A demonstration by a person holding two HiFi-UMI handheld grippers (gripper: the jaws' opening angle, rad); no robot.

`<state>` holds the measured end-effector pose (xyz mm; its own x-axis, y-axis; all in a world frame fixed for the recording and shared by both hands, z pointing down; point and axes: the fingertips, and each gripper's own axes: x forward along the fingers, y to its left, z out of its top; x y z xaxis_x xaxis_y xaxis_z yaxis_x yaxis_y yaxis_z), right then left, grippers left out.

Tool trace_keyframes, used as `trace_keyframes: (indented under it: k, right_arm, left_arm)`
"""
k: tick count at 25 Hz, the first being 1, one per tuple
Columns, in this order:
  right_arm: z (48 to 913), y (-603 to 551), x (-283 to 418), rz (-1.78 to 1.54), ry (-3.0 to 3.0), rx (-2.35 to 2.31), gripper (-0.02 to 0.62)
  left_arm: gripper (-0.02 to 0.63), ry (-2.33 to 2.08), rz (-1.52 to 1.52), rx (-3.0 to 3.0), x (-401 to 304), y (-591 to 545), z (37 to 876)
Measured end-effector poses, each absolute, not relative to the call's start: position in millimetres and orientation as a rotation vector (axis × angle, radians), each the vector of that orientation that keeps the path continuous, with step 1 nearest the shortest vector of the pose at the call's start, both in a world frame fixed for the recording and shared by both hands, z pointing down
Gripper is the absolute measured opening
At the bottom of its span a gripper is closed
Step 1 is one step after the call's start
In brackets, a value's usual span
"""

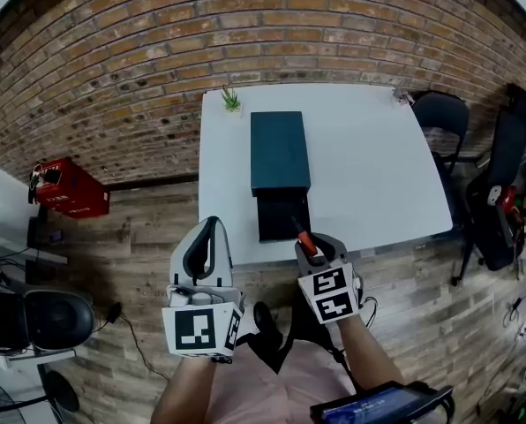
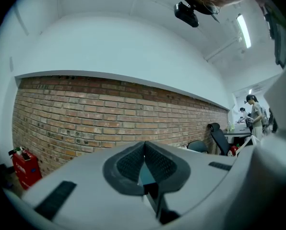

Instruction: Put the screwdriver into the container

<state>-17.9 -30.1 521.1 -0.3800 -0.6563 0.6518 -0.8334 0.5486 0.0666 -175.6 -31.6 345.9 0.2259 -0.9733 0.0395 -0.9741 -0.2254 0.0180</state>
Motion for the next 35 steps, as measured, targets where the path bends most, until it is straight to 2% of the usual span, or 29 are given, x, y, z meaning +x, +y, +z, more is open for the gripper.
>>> trace_keyframes:
  k: [21,35]
  right_arm:
    - [567,-55,-16,0.493,-2.045,0.972,0.110]
    - [580,-86,-40,0.498,-2.038,0.845,0.110]
  left_arm:
    - [0.012,-1.953,0.072,2.338,-192,-73,369]
    - [0.012,-1.955,0.093,2.277,-199,-108,387]
